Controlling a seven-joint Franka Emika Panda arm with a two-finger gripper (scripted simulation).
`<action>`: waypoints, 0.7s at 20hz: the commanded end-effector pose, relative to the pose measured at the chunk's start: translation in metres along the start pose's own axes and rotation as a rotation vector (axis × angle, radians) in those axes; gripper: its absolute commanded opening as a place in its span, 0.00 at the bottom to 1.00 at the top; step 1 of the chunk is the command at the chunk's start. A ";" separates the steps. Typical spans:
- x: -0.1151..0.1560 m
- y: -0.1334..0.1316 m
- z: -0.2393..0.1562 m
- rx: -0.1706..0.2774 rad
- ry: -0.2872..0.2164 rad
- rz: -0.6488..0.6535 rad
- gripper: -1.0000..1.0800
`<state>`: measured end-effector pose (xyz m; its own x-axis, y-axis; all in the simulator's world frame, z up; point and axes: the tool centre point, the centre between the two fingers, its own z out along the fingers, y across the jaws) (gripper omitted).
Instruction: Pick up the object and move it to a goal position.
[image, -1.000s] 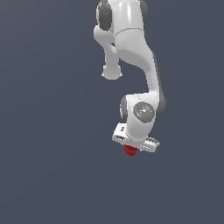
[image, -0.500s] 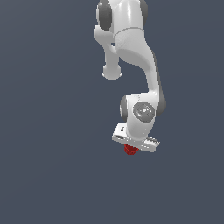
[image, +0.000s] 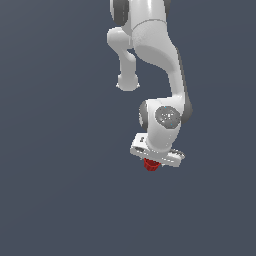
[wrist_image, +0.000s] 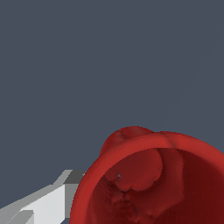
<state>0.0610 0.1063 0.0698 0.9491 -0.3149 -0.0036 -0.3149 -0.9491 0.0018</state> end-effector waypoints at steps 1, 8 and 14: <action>-0.009 -0.001 -0.013 0.001 0.003 0.000 0.00; -0.036 -0.003 -0.046 0.002 0.003 0.000 0.00; -0.049 -0.004 -0.063 0.002 0.004 0.000 0.00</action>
<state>0.0186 0.1248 0.1284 0.9493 -0.3144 -0.0012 -0.3144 -0.9493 0.0006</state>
